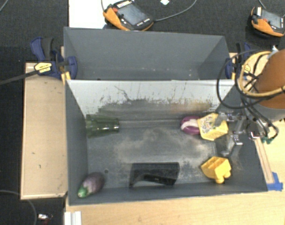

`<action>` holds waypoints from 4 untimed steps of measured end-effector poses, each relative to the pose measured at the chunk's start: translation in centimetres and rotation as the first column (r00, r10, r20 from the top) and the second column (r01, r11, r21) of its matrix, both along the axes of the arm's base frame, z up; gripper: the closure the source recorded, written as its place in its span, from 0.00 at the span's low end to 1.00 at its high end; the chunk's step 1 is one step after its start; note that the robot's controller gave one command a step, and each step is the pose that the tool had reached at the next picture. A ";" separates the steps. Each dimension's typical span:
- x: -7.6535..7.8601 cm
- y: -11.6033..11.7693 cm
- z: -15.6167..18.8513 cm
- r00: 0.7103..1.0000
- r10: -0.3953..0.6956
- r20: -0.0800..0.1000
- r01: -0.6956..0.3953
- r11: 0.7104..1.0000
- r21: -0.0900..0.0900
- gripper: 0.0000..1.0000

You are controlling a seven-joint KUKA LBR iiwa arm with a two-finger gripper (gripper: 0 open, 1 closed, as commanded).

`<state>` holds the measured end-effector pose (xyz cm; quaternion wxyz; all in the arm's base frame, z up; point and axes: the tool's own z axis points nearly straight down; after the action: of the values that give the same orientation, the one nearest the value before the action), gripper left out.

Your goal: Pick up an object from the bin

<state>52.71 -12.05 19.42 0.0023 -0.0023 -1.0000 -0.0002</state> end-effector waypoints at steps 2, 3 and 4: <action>-3.8 -1.9 -9.8 0.918 0.397 0.010 -0.397 0.918 -0.004 0.00; -4.1 -2.2 -3.8 0.938 0.347 0.015 -0.347 0.938 -0.007 0.00; -4.4 0.8 -8.7 0.626 0.780 0.006 -0.780 0.626 -0.002 0.00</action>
Offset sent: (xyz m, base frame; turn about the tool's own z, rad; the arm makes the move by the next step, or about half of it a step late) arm -0.0488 -0.0243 -0.1242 -0.5036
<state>48.30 -11.24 10.70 -0.0008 0.4301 -0.9028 0.0003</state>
